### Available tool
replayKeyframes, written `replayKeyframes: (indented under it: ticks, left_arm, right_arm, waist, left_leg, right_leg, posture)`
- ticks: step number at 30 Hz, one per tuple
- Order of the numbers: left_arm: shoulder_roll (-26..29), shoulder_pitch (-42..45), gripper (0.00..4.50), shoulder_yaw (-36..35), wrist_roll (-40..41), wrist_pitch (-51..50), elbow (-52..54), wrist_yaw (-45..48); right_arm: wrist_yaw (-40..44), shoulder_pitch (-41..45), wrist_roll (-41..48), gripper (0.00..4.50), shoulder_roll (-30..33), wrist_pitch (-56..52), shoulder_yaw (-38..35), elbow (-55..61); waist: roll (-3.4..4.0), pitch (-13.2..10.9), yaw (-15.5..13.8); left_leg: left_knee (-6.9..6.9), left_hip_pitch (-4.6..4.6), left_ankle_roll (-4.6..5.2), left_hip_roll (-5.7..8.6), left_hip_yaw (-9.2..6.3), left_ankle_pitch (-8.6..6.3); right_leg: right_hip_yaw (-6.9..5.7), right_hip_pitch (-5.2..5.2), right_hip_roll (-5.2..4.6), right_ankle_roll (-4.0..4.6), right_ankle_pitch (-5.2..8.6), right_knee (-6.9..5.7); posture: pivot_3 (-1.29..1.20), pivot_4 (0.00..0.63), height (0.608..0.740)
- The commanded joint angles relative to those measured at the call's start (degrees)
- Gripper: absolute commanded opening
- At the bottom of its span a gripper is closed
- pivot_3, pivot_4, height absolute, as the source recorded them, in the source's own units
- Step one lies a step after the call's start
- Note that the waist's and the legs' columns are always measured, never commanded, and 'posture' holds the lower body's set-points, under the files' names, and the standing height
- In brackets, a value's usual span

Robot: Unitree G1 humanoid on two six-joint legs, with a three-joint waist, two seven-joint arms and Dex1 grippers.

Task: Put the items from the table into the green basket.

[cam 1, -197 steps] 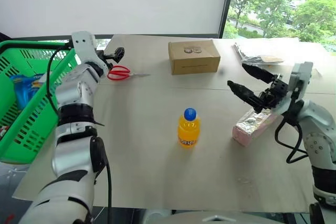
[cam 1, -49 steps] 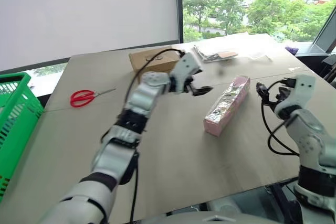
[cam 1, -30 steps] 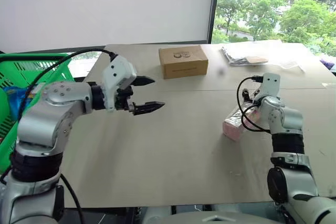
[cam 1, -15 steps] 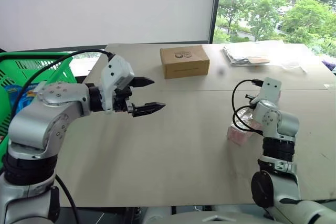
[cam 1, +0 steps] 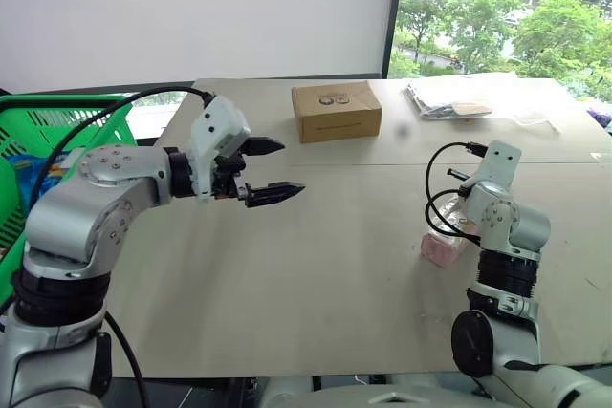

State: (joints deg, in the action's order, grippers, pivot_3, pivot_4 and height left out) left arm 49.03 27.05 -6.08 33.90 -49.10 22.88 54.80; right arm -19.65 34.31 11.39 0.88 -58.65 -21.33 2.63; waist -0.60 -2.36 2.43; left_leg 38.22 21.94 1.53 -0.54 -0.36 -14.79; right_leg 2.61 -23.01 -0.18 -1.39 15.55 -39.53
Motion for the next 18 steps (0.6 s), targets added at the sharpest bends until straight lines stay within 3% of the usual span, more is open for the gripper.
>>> replayKeyframes:
  ticks: [1,7,10,18]
  left_arm:
    - [-2.48,3.58,4.50,-2.20,1.72,0.95,-1.14,-2.80]
    - [-6.03,5.10,4.50,-3.94,5.21,-0.44,-1.82,-5.85]
    - [-8.24,5.62,4.50,-5.12,8.19,-1.76,-1.62,-7.70]
    - [-12.74,4.21,4.50,-6.02,12.79,-3.64,-2.23,-12.37]
  right_arm:
    - [6.19,5.33,4.41,0.01,-0.42,0.98,3.09,5.27]
    - [18.63,8.16,13.08,0.01,-1.08,2.67,6.11,9.52]
    - [25.21,8.86,18.57,0.01,-1.34,3.73,7.15,12.41]
    - [33.06,10.48,25.54,0.01,-0.92,7.43,9.43,13.93]
  waist:
    - [0.09,-0.08,0.30]
    - [0.14,-0.12,0.03]
    - [0.15,-0.12,-0.03]
    - [0.14,-0.12,-0.44]
  left_leg:
    - [0.00,-0.02,0.00,-0.01,0.07,0.00]
    - [-0.18,0.07,0.00,-0.05,-0.02,0.00]
    - [-0.07,0.63,-0.01,-0.06,-0.04,0.00]
    - [0.05,0.77,-0.01,0.00,-0.14,0.00]
  right_leg:
    - [0.01,-0.03,0.04,0.00,0.00,-0.02]
    - [0.06,-0.23,0.14,0.19,-0.07,-0.15]
    - [0.03,-0.70,0.09,0.19,-0.10,-0.17]
    - [-0.09,-0.71,-0.06,0.19,-0.11,-0.14]
  posture:
    - [0.04,0.000,0.724]
    - [0.04,0.000,0.724]
    - [0.05,0.000,0.724]
    - [0.06,0.000,0.724]
